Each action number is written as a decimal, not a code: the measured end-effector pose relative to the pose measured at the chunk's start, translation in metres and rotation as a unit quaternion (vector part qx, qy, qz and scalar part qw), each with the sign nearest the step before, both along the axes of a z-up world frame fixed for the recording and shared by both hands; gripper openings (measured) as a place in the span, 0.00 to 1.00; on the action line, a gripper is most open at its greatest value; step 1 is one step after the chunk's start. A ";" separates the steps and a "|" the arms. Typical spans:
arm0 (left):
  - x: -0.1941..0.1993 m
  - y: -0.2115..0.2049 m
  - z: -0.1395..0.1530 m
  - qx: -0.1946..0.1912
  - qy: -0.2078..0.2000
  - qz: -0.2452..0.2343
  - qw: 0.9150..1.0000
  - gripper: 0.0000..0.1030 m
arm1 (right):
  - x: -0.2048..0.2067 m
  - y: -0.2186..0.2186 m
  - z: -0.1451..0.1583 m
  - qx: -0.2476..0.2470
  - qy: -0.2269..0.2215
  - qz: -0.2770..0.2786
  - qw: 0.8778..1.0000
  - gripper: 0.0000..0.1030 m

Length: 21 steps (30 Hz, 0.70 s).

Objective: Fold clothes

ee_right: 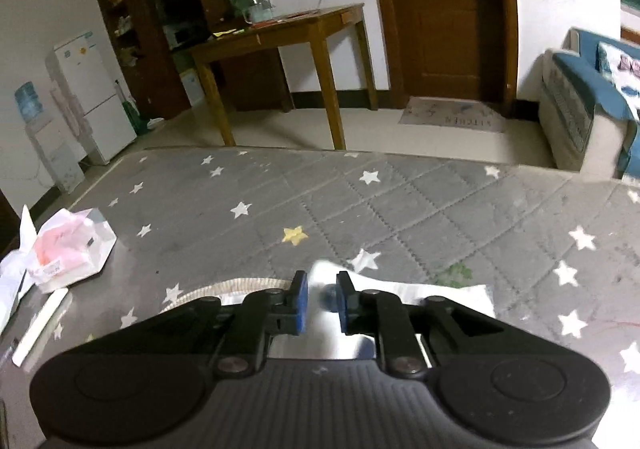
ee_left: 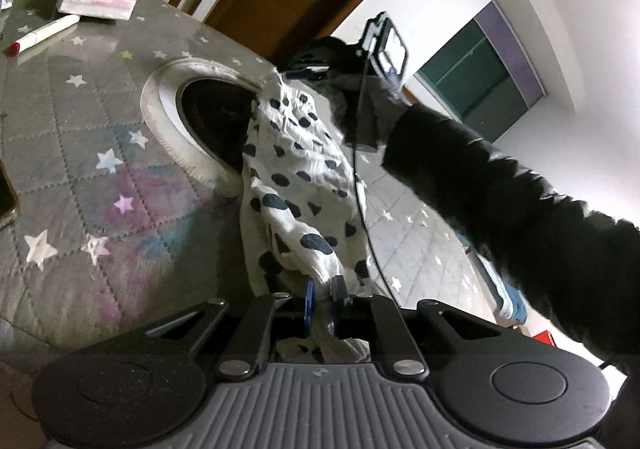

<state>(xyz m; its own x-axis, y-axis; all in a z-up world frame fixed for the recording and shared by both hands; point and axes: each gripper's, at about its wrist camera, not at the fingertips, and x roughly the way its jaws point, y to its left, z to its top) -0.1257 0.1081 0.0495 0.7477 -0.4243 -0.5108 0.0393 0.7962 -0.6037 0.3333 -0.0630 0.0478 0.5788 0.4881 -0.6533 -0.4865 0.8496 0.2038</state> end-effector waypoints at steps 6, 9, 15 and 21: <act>-0.003 0.004 0.004 0.027 0.001 0.004 1.000 0.14 | -0.020 -0.034 0.019 -0.005 -0.006 0.018 1.000 0.17; -0.004 0.005 0.005 0.040 0.001 0.006 0.999 0.15 | -0.035 -0.059 0.027 -0.010 -0.013 0.024 1.000 0.21; 0.006 -0.002 0.015 0.066 -0.010 -0.002 0.998 0.19 | -0.071 -0.127 0.028 -0.014 -0.009 0.024 1.000 0.25; 0.031 -0.021 0.031 0.093 -0.035 -0.025 0.995 0.19 | -0.099 -0.185 0.005 -0.021 0.020 0.011 1.000 0.26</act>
<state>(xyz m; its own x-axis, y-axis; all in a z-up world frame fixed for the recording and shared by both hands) -0.0943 0.0866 0.0807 0.7650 -0.3647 -0.5308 0.1185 0.8899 -0.4406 0.2346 -0.2484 0.0525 0.5404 0.4726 -0.6961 -0.4978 0.8466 0.1883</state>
